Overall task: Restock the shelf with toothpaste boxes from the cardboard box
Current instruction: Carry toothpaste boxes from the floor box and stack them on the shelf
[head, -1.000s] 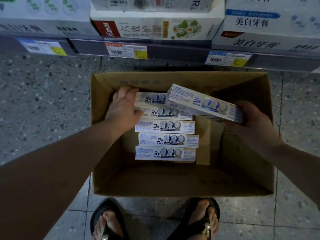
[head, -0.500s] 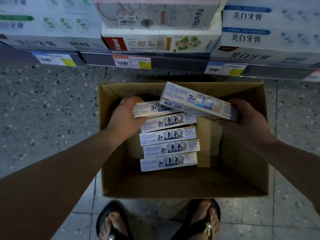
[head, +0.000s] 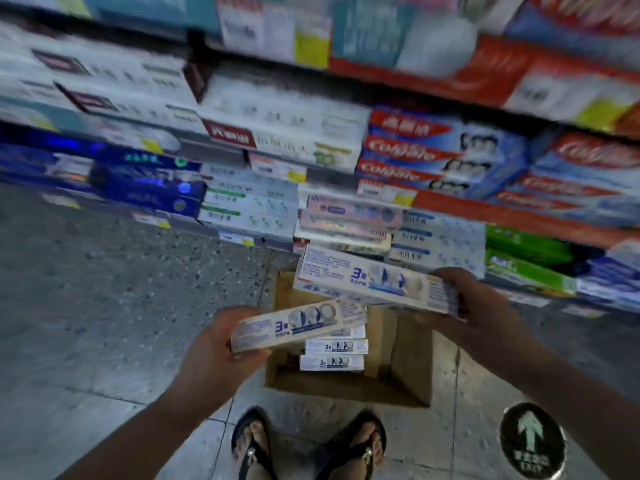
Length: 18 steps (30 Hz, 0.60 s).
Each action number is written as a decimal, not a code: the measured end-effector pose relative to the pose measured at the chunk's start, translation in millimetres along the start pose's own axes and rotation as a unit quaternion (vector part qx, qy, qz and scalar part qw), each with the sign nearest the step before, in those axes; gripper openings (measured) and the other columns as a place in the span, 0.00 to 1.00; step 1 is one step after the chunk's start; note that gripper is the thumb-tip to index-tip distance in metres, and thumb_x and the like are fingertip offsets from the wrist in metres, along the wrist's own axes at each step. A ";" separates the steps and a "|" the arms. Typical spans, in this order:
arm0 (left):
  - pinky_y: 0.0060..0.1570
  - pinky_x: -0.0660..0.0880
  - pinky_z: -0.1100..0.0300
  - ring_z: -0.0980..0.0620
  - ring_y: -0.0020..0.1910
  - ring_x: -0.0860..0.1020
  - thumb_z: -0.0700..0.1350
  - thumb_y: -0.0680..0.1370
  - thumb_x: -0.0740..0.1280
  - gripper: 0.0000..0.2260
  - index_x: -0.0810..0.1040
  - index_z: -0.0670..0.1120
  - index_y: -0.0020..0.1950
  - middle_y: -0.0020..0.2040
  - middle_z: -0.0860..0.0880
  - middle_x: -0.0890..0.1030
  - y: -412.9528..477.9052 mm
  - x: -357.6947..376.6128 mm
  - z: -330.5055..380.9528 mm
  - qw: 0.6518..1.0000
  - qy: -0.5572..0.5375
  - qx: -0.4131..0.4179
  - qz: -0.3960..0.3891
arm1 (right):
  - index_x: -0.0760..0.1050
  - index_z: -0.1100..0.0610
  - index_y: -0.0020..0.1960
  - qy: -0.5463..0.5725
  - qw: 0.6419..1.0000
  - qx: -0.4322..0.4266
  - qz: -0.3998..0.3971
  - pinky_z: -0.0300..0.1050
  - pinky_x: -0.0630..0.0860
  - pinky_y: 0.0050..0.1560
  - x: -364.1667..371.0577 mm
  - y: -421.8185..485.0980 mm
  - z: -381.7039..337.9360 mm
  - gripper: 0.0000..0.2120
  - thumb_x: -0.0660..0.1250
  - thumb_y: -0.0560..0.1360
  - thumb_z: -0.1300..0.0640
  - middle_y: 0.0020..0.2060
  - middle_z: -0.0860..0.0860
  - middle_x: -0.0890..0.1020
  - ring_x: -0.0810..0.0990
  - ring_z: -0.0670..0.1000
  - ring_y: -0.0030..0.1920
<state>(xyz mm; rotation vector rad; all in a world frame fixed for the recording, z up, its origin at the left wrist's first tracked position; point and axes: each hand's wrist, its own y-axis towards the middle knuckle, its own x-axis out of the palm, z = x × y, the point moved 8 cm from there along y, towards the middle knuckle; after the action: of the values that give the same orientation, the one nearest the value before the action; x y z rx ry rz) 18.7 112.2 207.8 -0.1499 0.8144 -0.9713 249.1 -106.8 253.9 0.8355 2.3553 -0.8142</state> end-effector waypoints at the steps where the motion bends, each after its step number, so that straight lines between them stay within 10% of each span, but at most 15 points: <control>1: 0.31 0.69 0.79 0.59 0.36 0.76 0.36 0.67 0.74 0.23 0.69 0.62 0.45 0.39 0.60 0.77 -15.8 -23.7 18.4 1.000 -0.006 0.000 0.007 | 0.67 0.42 0.51 -0.010 1.000 -0.014 -0.006 0.35 0.75 0.44 -15.8 -7.5 -28.0 0.24 0.75 0.65 0.60 0.44 0.37 0.76 0.78 0.39 0.45; 4: 0.26 0.68 0.76 0.60 0.31 0.77 0.36 0.67 0.74 0.19 0.73 0.60 0.42 0.36 0.56 0.81 -66.1 -94.2 61.2 0.998 -0.056 -0.003 0.035 | 0.68 0.38 0.52 -0.017 0.997 -0.065 -0.035 0.23 0.70 0.41 -56.0 -34.2 -110.4 0.25 0.75 0.66 0.60 0.43 0.34 0.78 0.74 0.27 0.46; 9: 0.36 0.70 0.78 0.71 0.38 0.77 0.51 0.59 0.70 0.13 0.75 0.60 0.42 0.40 0.74 0.78 -166.1 -213.3 114.4 0.981 -0.140 -0.003 0.131 | 0.71 0.32 0.50 0.037 0.990 -0.095 -0.094 0.33 0.75 0.42 -95.6 -82.0 -246.0 0.19 0.75 0.64 0.45 0.47 0.37 0.81 0.79 0.43 0.51; 13: 0.39 0.71 0.75 0.67 0.38 0.77 0.55 0.55 0.69 0.19 0.76 0.64 0.45 0.45 0.64 0.80 -232.5 -298.9 113.7 0.959 -0.205 0.006 0.195 | 0.73 0.27 0.45 0.052 0.982 -0.139 -0.121 0.31 0.77 0.38 -90.6 -104.9 -354.3 0.30 0.72 0.43 0.26 0.46 0.36 0.80 0.79 0.35 0.46; 18: 0.39 0.70 0.77 0.69 0.39 0.77 0.56 0.53 0.68 0.20 0.75 0.69 0.43 0.43 0.68 0.79 -296.2 -411.3 81.2 0.938 -0.204 0.024 0.278 | 0.73 0.36 0.52 0.030 0.958 -0.225 -0.173 0.44 0.77 0.44 -33.6 -125.6 -498.7 0.21 0.73 0.60 0.41 0.50 0.41 0.82 0.80 0.44 0.48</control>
<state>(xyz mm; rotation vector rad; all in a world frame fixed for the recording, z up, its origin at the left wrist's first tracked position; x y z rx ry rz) -249.9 243.3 625.1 -0.0679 0.4080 -0.3989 58.5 138.0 665.4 0.2650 2.6331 -0.3487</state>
